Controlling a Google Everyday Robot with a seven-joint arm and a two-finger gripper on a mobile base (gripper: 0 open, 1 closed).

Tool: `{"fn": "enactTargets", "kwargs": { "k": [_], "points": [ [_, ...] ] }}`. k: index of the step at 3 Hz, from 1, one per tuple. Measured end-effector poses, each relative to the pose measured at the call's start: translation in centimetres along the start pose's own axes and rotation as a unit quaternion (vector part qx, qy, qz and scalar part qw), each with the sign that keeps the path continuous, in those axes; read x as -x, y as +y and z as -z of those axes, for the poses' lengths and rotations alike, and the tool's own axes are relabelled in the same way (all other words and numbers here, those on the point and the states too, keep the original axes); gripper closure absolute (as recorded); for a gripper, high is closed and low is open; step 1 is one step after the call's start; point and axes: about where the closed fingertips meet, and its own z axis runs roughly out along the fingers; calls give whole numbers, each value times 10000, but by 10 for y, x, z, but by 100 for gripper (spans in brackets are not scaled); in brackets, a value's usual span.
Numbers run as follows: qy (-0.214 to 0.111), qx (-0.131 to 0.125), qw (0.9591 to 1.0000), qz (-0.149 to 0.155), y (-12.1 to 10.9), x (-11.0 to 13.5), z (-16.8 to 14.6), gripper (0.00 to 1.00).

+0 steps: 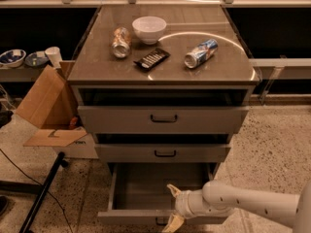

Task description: Close bottom drawer

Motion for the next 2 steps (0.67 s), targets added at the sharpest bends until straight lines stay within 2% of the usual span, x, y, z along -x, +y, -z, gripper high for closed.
{"fn": "enactTargets", "kwargs": {
  "k": [1,2],
  "points": [
    [-188,-9,9996,-216,8,-31,-32,0],
    [-188,-9,9996,-216,8,-31,-32,0]
  ]
}}
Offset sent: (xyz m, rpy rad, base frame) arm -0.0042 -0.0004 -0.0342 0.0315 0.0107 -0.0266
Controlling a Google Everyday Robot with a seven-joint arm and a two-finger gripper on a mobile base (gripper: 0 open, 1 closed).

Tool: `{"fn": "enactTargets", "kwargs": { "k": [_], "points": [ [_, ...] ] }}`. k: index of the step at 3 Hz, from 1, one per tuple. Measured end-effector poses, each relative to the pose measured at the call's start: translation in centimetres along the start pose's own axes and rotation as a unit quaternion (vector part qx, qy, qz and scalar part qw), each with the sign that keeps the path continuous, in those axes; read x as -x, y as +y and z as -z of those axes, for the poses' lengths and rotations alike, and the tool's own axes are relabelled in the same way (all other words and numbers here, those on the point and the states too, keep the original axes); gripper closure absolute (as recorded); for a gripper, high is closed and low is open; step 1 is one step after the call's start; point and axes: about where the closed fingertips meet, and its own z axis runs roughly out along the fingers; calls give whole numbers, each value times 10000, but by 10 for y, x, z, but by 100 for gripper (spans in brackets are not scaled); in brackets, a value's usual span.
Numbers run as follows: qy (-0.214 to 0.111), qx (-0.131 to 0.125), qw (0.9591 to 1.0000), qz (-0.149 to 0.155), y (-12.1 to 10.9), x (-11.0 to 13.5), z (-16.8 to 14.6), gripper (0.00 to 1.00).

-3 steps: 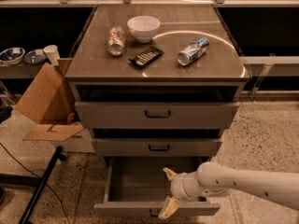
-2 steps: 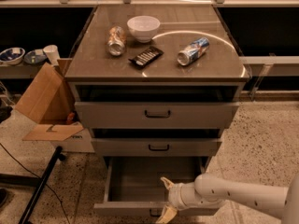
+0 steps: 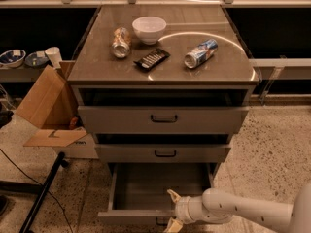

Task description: Close bottom drawer

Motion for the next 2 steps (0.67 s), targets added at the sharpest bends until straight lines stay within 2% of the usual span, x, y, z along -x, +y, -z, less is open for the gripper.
{"fn": "enactTargets", "kwargs": {
  "k": [1,2],
  "points": [
    [68,50,10000,28,-4,-9,-12,0],
    [184,124,9997,-135,-11,-45,-17,0]
  ]
}}
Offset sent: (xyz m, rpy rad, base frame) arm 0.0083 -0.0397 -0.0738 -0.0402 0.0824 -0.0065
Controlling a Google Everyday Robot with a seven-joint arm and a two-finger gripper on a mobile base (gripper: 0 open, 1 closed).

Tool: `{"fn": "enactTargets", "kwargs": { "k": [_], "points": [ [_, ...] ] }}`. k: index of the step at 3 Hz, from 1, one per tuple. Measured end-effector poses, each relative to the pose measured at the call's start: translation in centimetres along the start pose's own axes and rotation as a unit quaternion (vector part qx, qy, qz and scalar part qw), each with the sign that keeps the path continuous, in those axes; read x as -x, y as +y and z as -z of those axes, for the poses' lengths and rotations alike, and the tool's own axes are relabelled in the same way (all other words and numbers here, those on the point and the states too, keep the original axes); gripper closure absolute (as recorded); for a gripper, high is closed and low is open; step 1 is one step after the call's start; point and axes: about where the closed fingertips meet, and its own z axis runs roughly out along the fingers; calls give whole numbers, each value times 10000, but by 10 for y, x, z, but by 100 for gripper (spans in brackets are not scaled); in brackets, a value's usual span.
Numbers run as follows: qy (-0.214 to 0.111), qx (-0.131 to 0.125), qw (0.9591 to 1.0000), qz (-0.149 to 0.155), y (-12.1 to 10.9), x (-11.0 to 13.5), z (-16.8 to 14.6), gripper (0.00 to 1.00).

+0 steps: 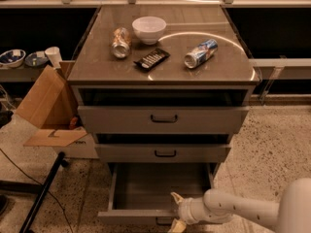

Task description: Close bottom drawer

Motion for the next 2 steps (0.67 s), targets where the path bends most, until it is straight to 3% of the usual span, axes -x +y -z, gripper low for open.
{"fn": "enactTargets", "kwargs": {
  "k": [2],
  "points": [
    [114,-328,9989,-301,21,-43,55,0]
  ]
}}
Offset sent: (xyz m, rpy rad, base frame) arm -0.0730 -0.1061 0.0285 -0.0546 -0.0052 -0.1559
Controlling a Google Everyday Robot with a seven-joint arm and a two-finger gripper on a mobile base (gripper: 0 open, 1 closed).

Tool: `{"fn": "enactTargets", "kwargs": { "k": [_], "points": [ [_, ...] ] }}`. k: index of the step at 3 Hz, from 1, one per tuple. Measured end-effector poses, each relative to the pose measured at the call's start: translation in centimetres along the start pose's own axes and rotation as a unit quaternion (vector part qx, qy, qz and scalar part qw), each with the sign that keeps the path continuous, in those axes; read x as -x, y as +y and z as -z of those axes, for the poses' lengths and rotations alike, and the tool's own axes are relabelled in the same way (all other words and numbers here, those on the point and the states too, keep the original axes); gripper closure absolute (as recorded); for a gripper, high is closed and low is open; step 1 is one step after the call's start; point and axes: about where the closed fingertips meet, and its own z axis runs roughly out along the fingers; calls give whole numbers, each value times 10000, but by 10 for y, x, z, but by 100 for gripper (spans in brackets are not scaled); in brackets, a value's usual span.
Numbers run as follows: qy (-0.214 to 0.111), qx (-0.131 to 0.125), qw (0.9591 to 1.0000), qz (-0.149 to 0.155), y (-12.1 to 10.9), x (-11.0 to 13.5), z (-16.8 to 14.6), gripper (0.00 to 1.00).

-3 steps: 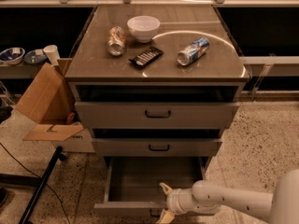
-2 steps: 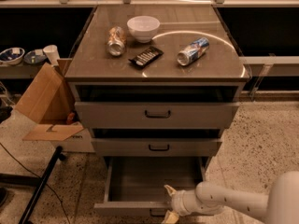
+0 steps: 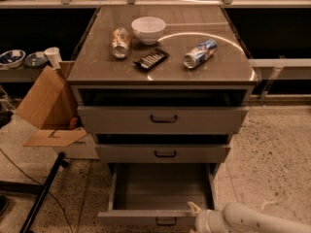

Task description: Close bottom drawer

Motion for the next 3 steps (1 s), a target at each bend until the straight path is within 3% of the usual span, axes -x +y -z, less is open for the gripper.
{"fn": "enactTargets", "kwargs": {
  "k": [1,2,3],
  "points": [
    [51,-38,9999,-144,15,-17,17,0],
    [44,-29,9997,-236,29,-34,26,14],
    [-8,45,9994,-341,42,-51,28,45]
  ]
}}
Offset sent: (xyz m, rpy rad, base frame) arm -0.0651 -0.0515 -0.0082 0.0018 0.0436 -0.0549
